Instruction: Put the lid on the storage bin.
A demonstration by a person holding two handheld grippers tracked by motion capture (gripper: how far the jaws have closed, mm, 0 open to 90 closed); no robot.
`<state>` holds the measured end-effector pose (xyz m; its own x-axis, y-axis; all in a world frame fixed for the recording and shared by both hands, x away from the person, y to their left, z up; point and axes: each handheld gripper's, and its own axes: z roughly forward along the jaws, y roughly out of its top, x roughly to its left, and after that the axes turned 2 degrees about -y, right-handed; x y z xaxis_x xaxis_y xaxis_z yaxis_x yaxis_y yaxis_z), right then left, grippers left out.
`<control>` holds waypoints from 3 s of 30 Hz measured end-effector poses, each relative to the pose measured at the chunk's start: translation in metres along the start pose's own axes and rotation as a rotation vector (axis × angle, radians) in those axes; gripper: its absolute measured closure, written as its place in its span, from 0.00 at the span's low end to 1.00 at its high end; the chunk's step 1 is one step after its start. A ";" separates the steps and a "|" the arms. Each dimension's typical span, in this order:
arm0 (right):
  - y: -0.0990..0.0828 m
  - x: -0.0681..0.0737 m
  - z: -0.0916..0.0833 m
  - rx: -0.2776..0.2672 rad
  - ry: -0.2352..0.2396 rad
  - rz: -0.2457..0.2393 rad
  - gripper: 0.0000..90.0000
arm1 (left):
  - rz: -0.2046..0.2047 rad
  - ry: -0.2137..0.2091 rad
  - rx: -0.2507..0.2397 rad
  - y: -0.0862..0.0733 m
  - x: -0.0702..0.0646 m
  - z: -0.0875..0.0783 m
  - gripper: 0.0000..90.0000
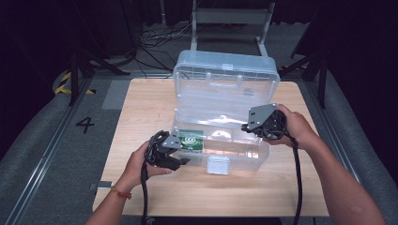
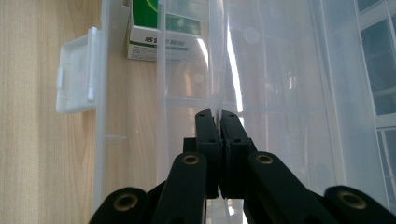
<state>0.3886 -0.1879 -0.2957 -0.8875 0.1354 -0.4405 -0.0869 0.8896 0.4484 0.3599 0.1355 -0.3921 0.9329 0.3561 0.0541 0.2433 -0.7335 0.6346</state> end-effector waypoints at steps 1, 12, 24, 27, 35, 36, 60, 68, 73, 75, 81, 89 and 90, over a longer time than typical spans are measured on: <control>0.000 0.000 0.000 -0.004 -0.005 0.002 0.99 | 0.003 0.002 -0.001 0.000 -0.001 -0.002 0.39; -0.002 0.006 0.001 -0.008 0.005 0.004 0.99 | -0.050 0.031 -0.088 -0.008 -0.005 -0.039 0.31; -0.004 0.009 0.001 -0.013 -0.005 -0.004 0.97 | -0.117 0.088 -0.223 0.005 0.012 -0.076 0.36; -0.004 0.012 0.001 -0.011 -0.021 0.001 0.97 | -0.127 0.098 -0.248 0.014 0.019 -0.081 0.36; -0.005 0.015 0.000 -0.013 -0.030 0.009 0.96 | -0.125 0.128 -0.247 0.030 0.028 -0.080 0.44; -0.006 0.015 0.000 -0.014 -0.034 0.010 0.96 | -0.118 0.134 -0.244 0.031 0.030 -0.080 0.45; -0.011 0.030 0.001 -0.034 -0.082 0.011 0.93 | -0.170 0.202 -0.257 0.060 0.062 -0.077 0.67; -0.014 0.036 0.004 -0.043 -0.066 0.010 0.92 | -0.181 0.185 -0.254 0.060 0.065 -0.076 0.72; -0.015 0.039 0.004 -0.053 -0.081 0.020 0.91 | -0.175 0.195 -0.262 0.059 0.064 -0.077 0.76; -0.015 0.042 0.004 -0.045 -0.112 0.015 0.90 | -0.169 0.186 -0.261 0.059 0.064 -0.078 0.77; -0.018 0.048 0.003 -0.055 -0.141 0.040 0.87 | -0.160 0.168 -0.262 0.056 0.061 -0.078 0.82; -0.039 0.056 -0.015 -0.115 -0.171 0.101 0.87 | -0.134 0.146 -0.244 0.052 0.057 -0.078 0.90; -0.043 0.057 -0.019 -0.125 -0.171 0.112 0.87 | -0.126 0.145 -0.244 0.051 0.056 -0.078 0.90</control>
<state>0.3334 -0.2264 -0.3256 -0.8058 0.3121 -0.5032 -0.0569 0.8051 0.5903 0.4042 0.1629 -0.2965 0.8473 0.5276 0.0614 0.2677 -0.5239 0.8086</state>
